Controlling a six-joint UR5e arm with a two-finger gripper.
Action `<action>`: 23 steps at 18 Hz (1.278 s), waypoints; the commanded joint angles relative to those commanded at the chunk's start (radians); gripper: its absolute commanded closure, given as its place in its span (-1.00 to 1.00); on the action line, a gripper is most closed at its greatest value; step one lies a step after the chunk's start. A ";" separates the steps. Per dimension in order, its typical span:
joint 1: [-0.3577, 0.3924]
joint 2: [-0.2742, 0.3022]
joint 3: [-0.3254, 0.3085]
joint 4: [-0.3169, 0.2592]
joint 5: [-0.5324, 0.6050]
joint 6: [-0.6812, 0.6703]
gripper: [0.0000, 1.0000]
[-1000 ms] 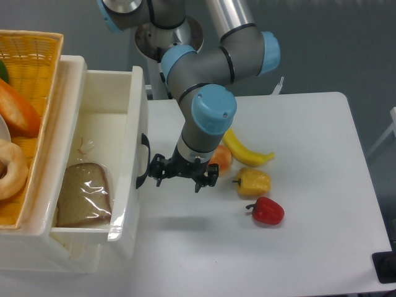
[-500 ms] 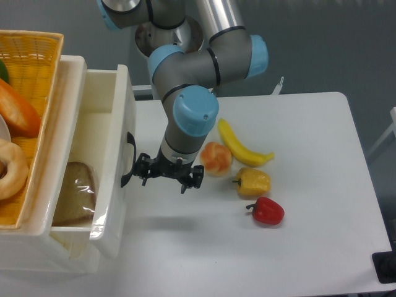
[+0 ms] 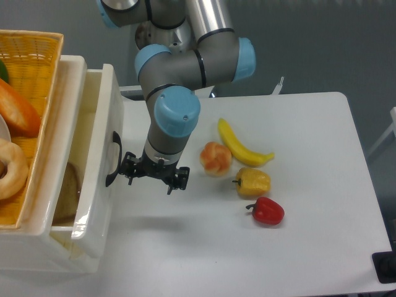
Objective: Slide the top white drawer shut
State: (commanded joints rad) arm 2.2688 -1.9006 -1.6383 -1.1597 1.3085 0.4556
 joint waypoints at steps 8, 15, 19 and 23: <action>-0.031 0.002 0.002 0.003 0.031 0.009 -1.00; -0.031 0.005 0.002 0.000 0.023 0.000 -1.00; -0.034 0.005 0.002 0.000 0.018 0.000 -1.00; -0.034 0.015 0.002 0.000 -0.003 0.000 -1.00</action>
State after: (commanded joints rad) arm 2.2350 -1.8853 -1.6368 -1.1597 1.3054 0.4556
